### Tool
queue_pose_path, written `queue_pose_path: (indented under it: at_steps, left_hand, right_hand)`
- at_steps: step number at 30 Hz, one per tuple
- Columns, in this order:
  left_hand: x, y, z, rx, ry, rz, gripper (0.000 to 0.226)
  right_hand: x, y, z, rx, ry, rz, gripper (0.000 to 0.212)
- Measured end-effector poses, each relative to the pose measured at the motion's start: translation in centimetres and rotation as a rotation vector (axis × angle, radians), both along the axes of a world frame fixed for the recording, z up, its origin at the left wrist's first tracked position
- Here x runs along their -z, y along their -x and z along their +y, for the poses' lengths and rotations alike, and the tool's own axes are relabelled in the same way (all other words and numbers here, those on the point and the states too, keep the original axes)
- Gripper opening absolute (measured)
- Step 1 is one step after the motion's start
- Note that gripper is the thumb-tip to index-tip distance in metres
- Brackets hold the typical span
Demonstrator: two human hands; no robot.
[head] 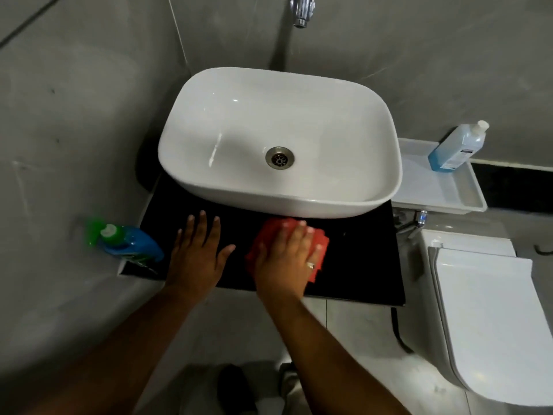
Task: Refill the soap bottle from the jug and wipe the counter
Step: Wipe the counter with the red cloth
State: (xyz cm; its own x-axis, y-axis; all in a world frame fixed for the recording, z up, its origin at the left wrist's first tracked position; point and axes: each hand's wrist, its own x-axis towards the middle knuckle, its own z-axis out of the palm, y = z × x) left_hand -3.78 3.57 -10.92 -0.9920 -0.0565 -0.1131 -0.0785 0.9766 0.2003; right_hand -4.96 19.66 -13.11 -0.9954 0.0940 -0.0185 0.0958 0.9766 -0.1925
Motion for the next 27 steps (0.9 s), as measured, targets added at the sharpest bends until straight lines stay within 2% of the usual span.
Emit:
queue_pose_path:
  at_steps: [4, 6, 9, 11, 16, 18, 20, 23, 25, 27]
  left_hand:
    - [-0.8, -0.1, 0.2, 0.014, 0.004, 0.001, 0.088]
    - [-0.9, 0.1, 0.5, 0.037, 0.012, -0.01, 0.089]
    - [-0.5, 0.2, 0.7, 0.052, 0.017, -0.009, 0.09]
    - [-0.3, 0.1, 0.8, 0.044, 0.012, -0.009, 0.09]
    - [0.4, -0.5, 0.4, 0.03, 0.005, -0.019, 0.089]
    - [0.7, -1.0, -0.2, 0.033, 0.0, -0.014, 0.087]
    - [0.8, -1.2, -0.7, 0.017, -0.014, -0.007, 0.086]
    - [0.7, -1.2, -1.0, 0.009, -0.028, 0.007, 0.086]
    - [0.4, -1.0, -1.0, 0.0, -0.047, 0.022, 0.086]
    - [0.0, -0.4, -0.6, -0.01, -0.056, 0.035, 0.085]
  right_hand:
    - [-0.2, -2.9, 5.5, -0.447, -0.083, -0.004, 0.062]
    - [-0.3, -4.3, 11.4, -0.493, -0.113, -0.002, 0.063]
    - [-1.1, -5.1, 18.8, -0.301, -0.104, -0.061, 0.064]
    - [-1.6, -4.0, 20.3, -0.154, -0.082, -0.093, 0.069]
    - [-1.0, 1.4, 14.8, 0.366, 0.026, -0.049, 0.065]
    - [-0.9, 2.6, 11.3, 0.492, 0.111, -0.024, 0.065]
    - [-0.7, 2.7, 7.0, 0.41, 0.101, -0.008, 0.065]
    - [-0.1, 1.1, 1.4, 0.111, -0.009, 0.019, 0.064]
    - [0.0, -0.6, 0.5, -0.148, -0.079, 0.008, 0.063]
    - [-0.3, -1.9, 3.5, -0.419, -0.122, 0.01, 0.063]
